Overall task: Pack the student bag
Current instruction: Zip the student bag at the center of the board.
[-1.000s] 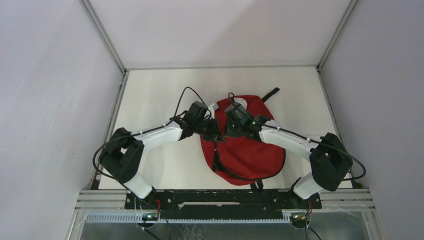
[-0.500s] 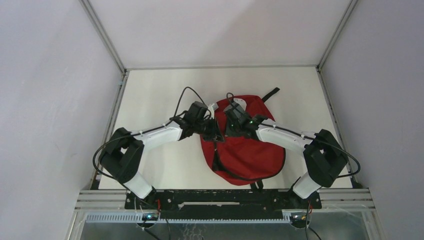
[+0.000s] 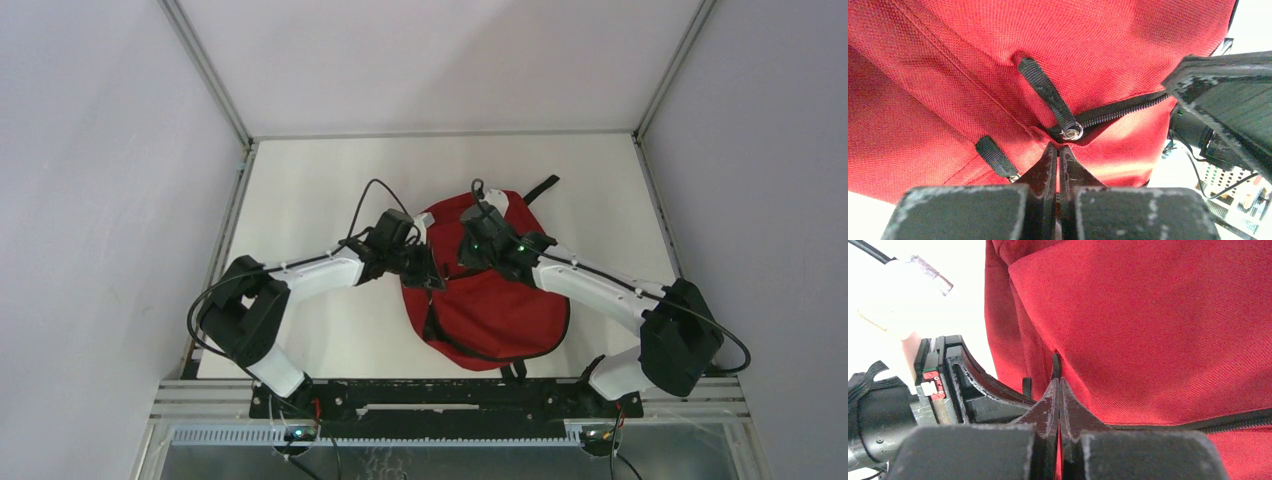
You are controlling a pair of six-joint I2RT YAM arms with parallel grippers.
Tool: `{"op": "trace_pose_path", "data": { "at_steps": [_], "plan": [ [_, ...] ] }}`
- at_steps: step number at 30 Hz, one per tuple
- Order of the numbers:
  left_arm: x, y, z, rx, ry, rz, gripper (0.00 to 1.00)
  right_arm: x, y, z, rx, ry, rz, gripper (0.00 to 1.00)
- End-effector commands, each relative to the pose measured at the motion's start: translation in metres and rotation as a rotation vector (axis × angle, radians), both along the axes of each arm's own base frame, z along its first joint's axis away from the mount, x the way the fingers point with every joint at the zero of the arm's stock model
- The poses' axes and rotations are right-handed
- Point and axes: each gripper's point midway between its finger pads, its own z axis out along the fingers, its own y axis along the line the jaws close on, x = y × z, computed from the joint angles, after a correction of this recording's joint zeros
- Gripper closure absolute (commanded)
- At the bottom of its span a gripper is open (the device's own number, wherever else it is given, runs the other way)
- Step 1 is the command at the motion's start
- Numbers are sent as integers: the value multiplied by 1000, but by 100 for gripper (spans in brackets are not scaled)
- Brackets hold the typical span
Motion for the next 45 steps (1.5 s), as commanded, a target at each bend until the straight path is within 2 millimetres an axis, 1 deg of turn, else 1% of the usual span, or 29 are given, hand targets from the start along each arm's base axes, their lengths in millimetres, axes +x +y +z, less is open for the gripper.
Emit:
{"op": "trace_pose_path", "data": {
  "at_steps": [1,3,6,7,8,9,11,12,15,21,25,26,28,31,32,37,42,45],
  "plan": [
    [-4,1,3,-9,-28,-27,100,3,-5,15,32,-50,-39,100],
    [-4,1,5,-14,-31,-31,100,1,-5,15,35,-51,-33,100],
    [-5,2,4,-14,-36,-33,100,-1,3,15,54,-44,15,100],
    [-5,2,3,-14,-37,-33,100,-3,8,12,52,-38,37,96],
    [-5,2,2,-16,-37,-35,100,-4,11,9,48,-30,48,87],
    [-6,2,1,-20,-35,-37,100,-5,15,5,34,-19,64,82],
    [-6,0,-1,-33,-30,-38,100,-6,24,0,13,-4,82,73],
    [-7,-1,-1,-41,-29,-41,100,-6,28,-4,5,6,89,72],
    [-7,-2,-2,-48,-27,-35,100,-2,35,-16,-2,32,95,69],
    [-7,-1,-3,-45,-31,-37,100,4,35,-39,-40,82,86,68],
    [-8,-1,-8,-40,-24,-41,100,3,39,-45,-54,93,104,68],
    [-8,-1,-9,-39,-23,-41,100,3,39,-46,-57,95,107,68],
    [-8,-1,-9,-40,-21,-43,100,4,39,-45,-62,90,103,75],
    [-9,-1,-11,-38,-18,-43,100,7,32,-41,-81,73,67,98],
    [-8,0,-10,-37,-19,-41,100,9,28,-38,-86,63,49,100],
    [-10,4,-14,-27,-14,-34,100,11,11,-18,-82,1,-9,100],
    [-10,3,-18,-24,-7,-37,100,6,7,5,-37,-51,-21,100],
    [-9,3,-18,-25,-6,-35,100,6,4,9,-41,-61,-27,100]
  ]
}}
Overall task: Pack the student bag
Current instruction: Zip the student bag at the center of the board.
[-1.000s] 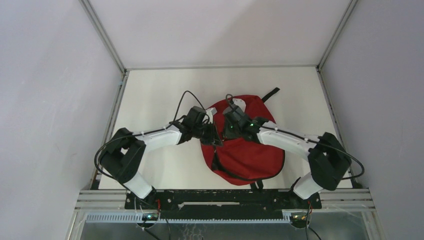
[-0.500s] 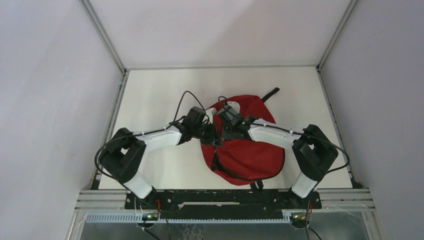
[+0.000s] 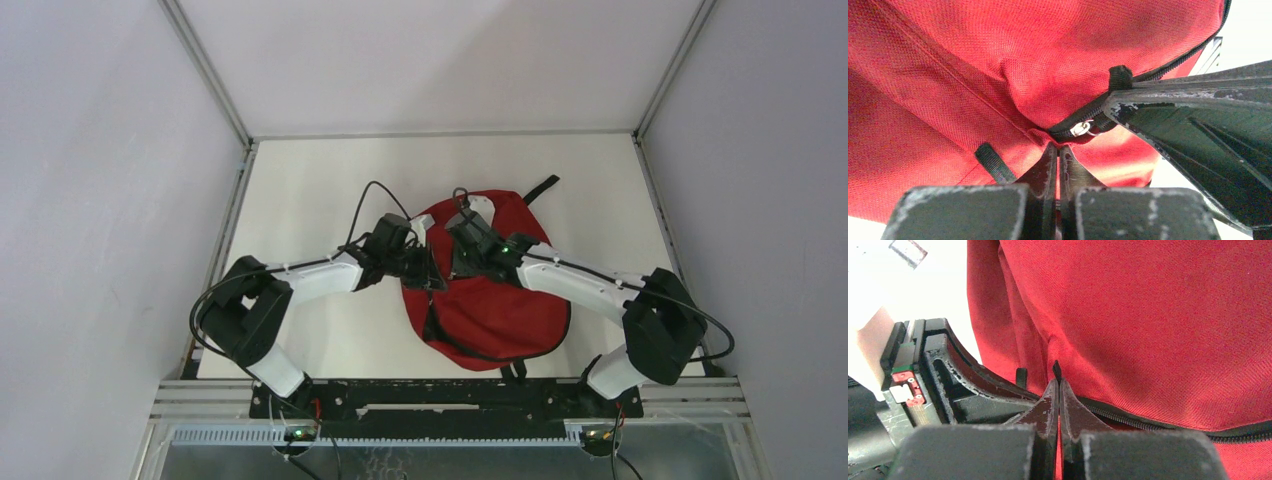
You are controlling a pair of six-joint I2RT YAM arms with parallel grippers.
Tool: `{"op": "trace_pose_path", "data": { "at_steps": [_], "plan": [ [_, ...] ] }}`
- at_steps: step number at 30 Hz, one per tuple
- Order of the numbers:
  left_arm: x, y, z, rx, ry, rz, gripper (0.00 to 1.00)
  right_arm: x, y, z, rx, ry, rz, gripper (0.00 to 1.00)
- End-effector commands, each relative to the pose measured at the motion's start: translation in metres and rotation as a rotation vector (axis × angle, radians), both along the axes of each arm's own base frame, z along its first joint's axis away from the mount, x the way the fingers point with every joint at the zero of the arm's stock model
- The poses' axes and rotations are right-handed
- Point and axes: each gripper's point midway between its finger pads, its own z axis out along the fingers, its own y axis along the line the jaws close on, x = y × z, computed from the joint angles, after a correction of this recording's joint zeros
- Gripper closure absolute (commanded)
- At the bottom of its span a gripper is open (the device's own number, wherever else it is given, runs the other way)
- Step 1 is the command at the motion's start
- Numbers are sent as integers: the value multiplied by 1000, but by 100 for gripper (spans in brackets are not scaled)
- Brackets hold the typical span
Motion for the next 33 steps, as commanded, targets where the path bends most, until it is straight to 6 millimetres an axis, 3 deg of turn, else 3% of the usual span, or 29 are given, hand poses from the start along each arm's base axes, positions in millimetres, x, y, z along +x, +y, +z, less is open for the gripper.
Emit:
{"op": "trace_pose_path", "data": {
  "at_steps": [1,8,14,21,26,33],
  "plan": [
    [-9,6,-11,24,33,-18,100,14,-6,32,33,-109,-64,100],
    [-9,8,-10,26,29,-13,100,14,-24,37,8,-146,-112,100],
    [-10,14,-12,36,27,-3,100,15,-55,32,-37,-153,-182,100],
    [-6,23,-6,40,11,22,100,15,-88,47,-65,-194,-241,100],
    [-3,32,2,43,-9,42,100,16,-121,50,-88,-204,-306,100],
    [0,39,17,31,-40,58,100,25,-183,33,-89,-170,-432,100]
  ]
}}
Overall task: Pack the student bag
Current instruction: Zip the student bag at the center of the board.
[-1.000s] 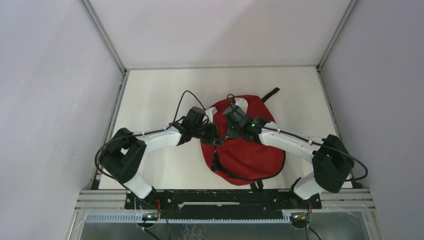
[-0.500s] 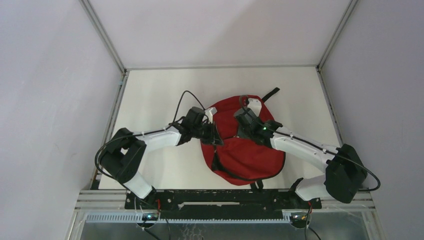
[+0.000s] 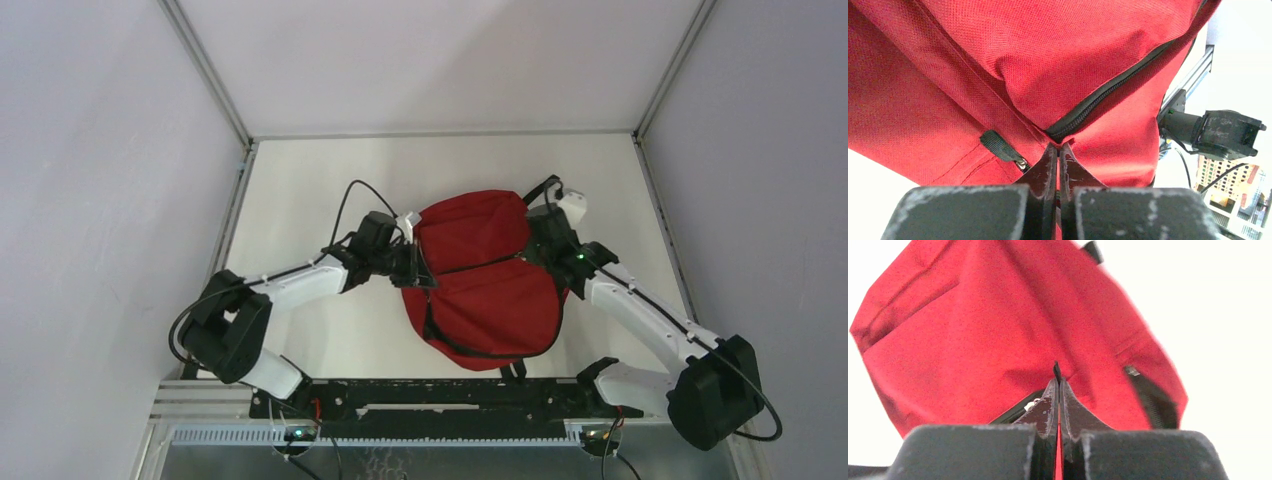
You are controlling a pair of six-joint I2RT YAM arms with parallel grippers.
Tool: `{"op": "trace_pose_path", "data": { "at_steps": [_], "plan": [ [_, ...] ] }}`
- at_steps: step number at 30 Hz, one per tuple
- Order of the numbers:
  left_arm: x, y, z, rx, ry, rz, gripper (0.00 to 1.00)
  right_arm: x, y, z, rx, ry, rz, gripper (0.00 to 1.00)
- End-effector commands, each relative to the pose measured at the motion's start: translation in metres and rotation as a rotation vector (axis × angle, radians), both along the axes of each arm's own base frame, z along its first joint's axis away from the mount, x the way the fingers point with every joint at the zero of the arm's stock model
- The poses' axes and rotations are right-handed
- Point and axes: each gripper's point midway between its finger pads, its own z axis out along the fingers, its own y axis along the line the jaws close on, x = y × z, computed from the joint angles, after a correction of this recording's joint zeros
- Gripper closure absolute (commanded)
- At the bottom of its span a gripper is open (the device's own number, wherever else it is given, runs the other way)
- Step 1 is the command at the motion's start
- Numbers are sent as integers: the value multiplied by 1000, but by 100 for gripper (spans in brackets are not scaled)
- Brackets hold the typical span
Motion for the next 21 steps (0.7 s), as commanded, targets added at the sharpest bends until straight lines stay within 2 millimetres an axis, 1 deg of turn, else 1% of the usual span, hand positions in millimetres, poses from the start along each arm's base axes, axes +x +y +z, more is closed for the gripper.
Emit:
{"op": "trace_pose_path", "data": {
  "at_steps": [1,4,7,9,11,14,16,18,20,21],
  "plan": [
    [-4,18,2,47,-25,13,100,13,-42,1,-24,-31,-85,100],
    [-3,20,6,53,-40,17,100,19,-63,-4,-27,-18,-130,100],
    [-4,23,1,64,-29,23,100,25,-84,-11,-23,-8,-173,100],
    [-6,21,1,55,-19,15,100,27,-88,-13,3,4,-175,100],
    [-7,18,3,41,-16,7,100,29,-83,-11,26,-3,-147,100],
    [-8,12,7,43,-29,-12,100,29,-65,-2,66,-28,-74,100],
    [-10,3,10,50,-38,-41,100,28,-54,6,97,-38,-29,100],
    [-12,-19,23,6,-41,-87,100,24,-42,15,136,-43,9,79],
    [-13,-41,38,-65,-39,-123,100,17,-31,26,205,-49,49,65],
    [-9,-49,45,-86,-55,-124,100,12,-29,32,226,-55,55,60]
  ]
}}
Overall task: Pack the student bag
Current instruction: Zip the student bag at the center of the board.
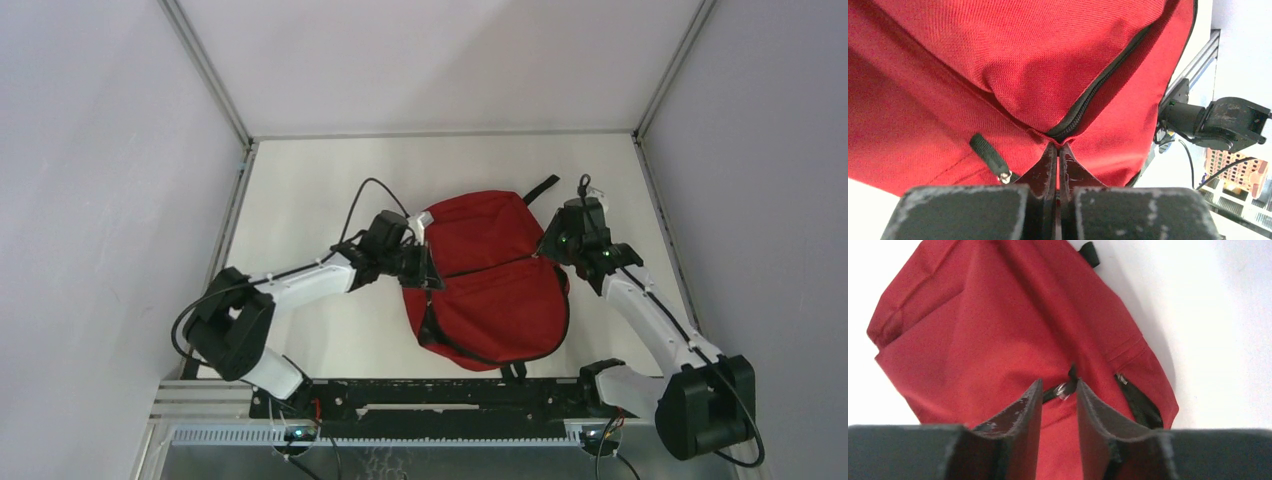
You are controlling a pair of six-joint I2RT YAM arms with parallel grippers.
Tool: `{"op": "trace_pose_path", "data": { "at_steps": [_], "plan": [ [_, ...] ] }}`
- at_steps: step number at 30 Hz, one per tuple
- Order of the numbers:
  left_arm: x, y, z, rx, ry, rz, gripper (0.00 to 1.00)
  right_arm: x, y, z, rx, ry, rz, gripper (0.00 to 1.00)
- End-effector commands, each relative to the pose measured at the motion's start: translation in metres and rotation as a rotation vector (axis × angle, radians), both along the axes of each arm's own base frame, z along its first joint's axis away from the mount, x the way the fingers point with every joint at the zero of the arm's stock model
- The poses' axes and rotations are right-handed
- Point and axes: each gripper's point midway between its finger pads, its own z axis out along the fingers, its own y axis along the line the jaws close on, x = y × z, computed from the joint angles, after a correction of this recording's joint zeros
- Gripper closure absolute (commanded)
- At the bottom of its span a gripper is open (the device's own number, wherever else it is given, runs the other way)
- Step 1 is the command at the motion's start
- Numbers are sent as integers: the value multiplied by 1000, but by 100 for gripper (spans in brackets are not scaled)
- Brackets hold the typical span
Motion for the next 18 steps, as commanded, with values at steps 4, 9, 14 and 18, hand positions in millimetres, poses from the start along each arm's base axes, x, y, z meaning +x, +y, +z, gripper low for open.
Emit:
{"op": "trace_pose_path", "data": {
  "at_steps": [4,9,14,18],
  "plan": [
    [19,-59,71,-168,-82,-76,100,-30,3,50,94,-111,5,40],
    [40,-59,111,-229,-151,-5,100,-82,-26,14,92,-19,-126,34],
    [64,-28,114,-252,-138,161,100,-113,0,-15,302,20,-129,34],
    [78,0,112,-272,-150,257,100,-119,15,-32,417,50,-154,33]
  ]
}}
